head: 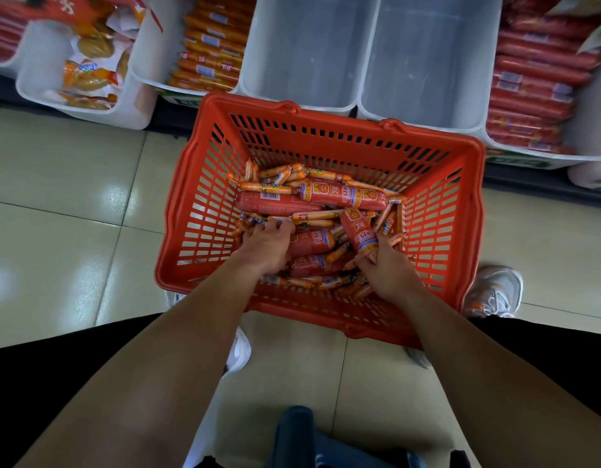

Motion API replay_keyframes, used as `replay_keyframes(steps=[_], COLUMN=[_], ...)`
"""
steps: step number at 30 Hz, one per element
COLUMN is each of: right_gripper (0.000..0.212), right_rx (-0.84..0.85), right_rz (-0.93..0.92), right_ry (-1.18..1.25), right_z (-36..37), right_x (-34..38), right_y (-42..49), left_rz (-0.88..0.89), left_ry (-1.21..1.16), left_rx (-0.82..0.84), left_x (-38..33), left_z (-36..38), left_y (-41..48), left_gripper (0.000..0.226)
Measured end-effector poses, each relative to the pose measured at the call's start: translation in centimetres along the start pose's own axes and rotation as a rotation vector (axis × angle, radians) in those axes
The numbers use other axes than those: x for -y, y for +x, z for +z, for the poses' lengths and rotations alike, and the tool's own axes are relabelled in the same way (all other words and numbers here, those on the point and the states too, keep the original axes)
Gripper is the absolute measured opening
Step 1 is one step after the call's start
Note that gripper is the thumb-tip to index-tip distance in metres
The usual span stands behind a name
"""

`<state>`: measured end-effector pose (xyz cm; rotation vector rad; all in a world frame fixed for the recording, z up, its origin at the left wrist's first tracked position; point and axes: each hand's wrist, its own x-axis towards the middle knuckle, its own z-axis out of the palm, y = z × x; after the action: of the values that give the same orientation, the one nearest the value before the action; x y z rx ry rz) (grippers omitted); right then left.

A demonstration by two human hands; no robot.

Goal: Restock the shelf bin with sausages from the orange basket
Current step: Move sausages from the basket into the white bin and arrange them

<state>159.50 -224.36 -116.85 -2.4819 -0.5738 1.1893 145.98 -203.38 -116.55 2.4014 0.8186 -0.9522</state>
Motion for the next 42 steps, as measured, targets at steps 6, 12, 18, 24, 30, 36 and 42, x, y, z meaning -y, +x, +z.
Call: replay_keyframes(steps=[6,12,18,24,30,36,42], right_gripper=[0.079,0.064,0.060,0.068,0.052,0.053,0.046], right_rx=[0.048,0.104,0.026,-0.072,-0.111,-0.160,-0.310], right_rz=[0.029,0.040,-0.126,-0.247,-0.208,-0.209,-0.169], right_ry=[0.038,0.054,0.073,0.084,0.098,-0.089,-0.048], right_z=[-0.4,-1.7,-6.7,-11.6,-14.0,-14.7,-13.9], right_x=[0.6,2.9,9.4,14.2,18.9,22.3,25.7], right_y=[-0.3,-1.5,-3.5,-5.5,-1.4,6.3,13.0], left_rz=[-0.016,-0.015,0.002,-0.033,-0.015,0.001,-0.037], left_ry=[-0.264,-0.316,-0.457,-0.255,-0.231,-0.364,-0.628], left_rx=[0.085,0.027,-0.156,-0.301,-0.379,-0.451,-0.556], left_x=[-0.4,-1.4,-0.7,2.5,4.7,5.7,5.4], left_z=[-0.5,-2.5,-10.6,-19.0,-23.4,-23.0,-22.4], left_y=[-1.1,-3.3,-8.0,-12.3,-12.2,-7.2,-2.6], left_gripper=[0.078,0.067,0.059,0.056,0.047,0.041,0.037])
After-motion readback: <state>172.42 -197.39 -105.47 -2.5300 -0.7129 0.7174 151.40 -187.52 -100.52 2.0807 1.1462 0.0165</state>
